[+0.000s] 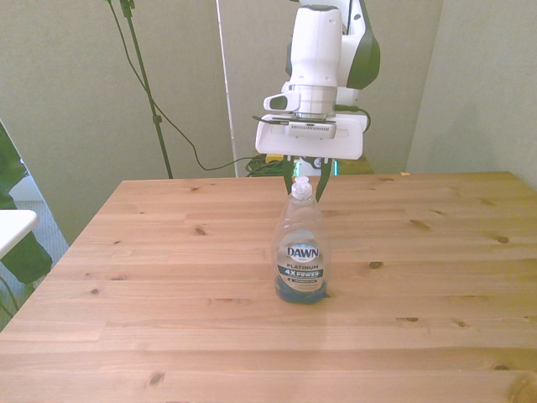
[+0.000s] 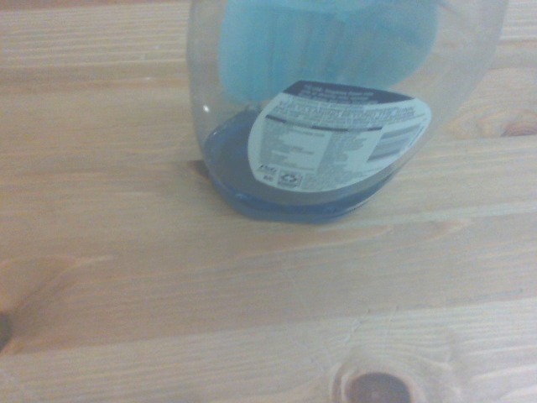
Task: Knock down the dish soap
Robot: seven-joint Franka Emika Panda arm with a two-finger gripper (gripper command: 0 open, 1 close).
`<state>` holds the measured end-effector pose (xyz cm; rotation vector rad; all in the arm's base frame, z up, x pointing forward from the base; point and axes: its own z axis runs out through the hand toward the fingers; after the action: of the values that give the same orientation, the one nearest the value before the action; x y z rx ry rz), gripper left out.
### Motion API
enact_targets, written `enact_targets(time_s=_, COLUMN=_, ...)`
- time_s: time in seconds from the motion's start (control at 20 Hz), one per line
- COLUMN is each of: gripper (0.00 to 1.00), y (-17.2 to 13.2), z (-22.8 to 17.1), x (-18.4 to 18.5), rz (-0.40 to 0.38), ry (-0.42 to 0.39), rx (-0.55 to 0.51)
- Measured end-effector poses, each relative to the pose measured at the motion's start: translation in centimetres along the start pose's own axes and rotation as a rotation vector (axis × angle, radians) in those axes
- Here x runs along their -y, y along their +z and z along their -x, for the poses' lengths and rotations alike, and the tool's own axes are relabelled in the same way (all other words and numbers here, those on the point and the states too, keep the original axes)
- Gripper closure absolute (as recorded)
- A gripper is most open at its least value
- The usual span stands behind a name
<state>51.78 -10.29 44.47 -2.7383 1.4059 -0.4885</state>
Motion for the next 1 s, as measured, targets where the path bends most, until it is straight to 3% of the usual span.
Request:
enact_targets(time_s=0.4, gripper=1.0, y=2.1, z=-2.9, x=2.0, rz=0.012, ry=0.033, rx=-0.036)
enact_targets(time_s=1.0, gripper=1.0, y=4.0, z=-7.3, x=11.1, rz=-0.035, ry=0.072, rx=-0.123)
